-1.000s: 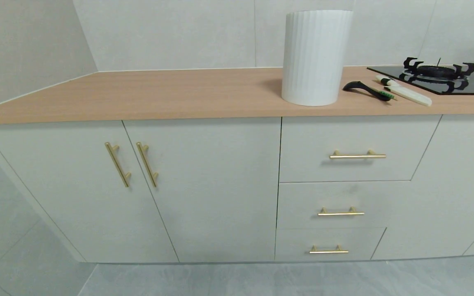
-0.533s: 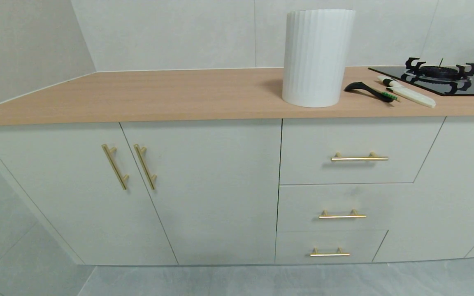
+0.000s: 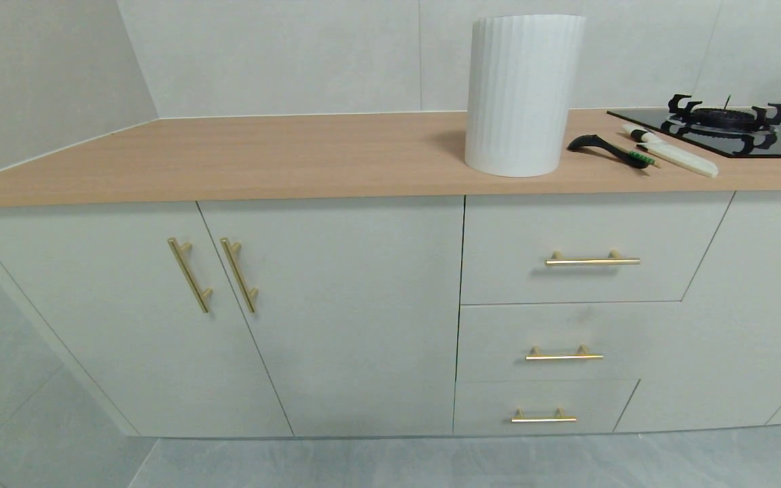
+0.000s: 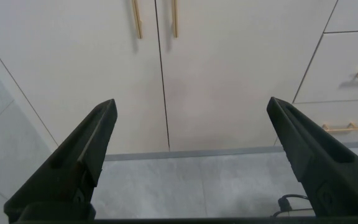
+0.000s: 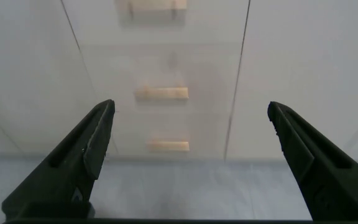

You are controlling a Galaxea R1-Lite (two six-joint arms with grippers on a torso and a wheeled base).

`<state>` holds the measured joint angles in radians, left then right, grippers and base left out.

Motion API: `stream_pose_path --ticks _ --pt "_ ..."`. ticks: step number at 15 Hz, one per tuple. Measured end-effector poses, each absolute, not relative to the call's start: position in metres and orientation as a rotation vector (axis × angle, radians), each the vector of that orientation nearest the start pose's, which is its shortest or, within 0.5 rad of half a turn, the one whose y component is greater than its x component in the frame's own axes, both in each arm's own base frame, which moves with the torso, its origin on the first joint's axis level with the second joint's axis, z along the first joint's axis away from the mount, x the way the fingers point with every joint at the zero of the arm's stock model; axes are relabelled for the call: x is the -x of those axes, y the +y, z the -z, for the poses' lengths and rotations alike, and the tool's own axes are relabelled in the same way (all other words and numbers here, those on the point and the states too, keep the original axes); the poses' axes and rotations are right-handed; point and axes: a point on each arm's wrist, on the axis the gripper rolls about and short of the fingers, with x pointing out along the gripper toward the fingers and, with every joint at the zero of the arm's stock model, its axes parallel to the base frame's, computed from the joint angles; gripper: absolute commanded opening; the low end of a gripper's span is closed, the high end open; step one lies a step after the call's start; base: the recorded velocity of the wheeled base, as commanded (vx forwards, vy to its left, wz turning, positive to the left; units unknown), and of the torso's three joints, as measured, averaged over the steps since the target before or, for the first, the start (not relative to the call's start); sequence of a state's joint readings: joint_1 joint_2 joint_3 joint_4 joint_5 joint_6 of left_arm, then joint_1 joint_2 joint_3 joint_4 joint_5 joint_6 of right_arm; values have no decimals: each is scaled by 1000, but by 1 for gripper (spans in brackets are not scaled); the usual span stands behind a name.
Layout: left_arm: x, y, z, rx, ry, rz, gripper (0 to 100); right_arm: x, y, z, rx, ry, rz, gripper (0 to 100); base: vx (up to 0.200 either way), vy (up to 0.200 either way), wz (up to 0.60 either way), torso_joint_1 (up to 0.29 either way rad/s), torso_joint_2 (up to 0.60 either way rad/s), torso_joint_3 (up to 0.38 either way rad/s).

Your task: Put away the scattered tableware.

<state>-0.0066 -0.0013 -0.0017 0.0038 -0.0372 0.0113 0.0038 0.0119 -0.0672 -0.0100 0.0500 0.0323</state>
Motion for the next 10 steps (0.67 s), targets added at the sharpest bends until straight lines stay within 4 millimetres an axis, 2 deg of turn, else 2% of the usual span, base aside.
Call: stream_pose_path --ticks 3,10 --pt "23 -1 -75 -11 1 43 100 24 2 -117 -44 -35 -104 100 0 0 0 0 0 0" --pt "23 -1 -75 -11 1 44 100 -22 5 -125 -78 320 -195 100 0 0 0 0 0 0"
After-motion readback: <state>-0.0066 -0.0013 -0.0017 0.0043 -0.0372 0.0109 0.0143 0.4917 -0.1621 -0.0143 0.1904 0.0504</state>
